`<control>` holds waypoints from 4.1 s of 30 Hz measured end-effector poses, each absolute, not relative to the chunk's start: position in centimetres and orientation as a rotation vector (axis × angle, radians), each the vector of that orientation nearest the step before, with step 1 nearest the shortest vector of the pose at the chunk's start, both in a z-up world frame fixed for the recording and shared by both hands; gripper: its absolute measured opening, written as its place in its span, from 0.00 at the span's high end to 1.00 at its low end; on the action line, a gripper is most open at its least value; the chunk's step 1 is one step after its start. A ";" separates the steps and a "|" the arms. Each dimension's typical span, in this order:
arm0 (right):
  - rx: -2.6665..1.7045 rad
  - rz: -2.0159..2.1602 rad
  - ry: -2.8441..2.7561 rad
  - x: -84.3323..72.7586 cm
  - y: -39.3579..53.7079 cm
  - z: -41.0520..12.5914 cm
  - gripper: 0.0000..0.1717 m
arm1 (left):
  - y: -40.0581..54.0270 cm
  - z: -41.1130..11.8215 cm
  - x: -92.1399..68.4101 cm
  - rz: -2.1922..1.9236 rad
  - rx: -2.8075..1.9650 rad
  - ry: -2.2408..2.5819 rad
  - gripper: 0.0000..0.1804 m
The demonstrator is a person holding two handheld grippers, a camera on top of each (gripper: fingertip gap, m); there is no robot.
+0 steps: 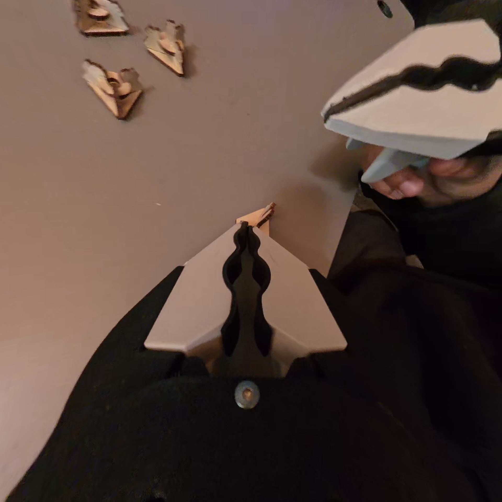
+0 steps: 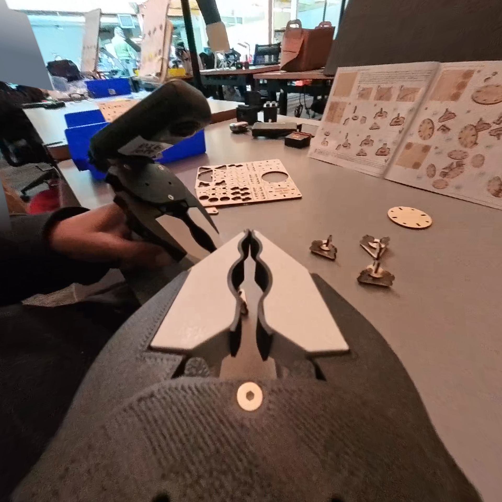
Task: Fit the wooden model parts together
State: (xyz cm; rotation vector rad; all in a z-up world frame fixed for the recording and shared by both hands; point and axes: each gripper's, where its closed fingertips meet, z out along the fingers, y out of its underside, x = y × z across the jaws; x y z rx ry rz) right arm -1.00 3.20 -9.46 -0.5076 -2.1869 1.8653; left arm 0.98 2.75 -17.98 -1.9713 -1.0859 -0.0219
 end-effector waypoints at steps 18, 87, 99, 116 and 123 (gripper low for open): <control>-0.271 1.420 -2.598 2.3 1.9 -17.1 1.00 | 1.9 -18.0 -2.0 0.116 -1.955 -1.163 1.00; -0.486 1.318 -2.547 -0.7 5.2 -17.0 1.00 | 5.0 -17.1 0.6 -0.160 -2.007 -0.860 0.91; -0.469 1.429 -2.286 -1.9 4.1 -13.6 1.00 | 4.8 -17.4 0.2 -0.096 -2.035 -0.887 0.98; 0.029 0.877 -2.033 -4.5 5.5 -14.0 1.00 | 5.2 -17.6 0.1 0.089 -2.120 -0.822 0.98; 0.393 0.689 -1.756 -4.3 3.7 -11.7 1.00 | 5.3 -17.6 0.1 0.127 -2.137 -0.810 0.98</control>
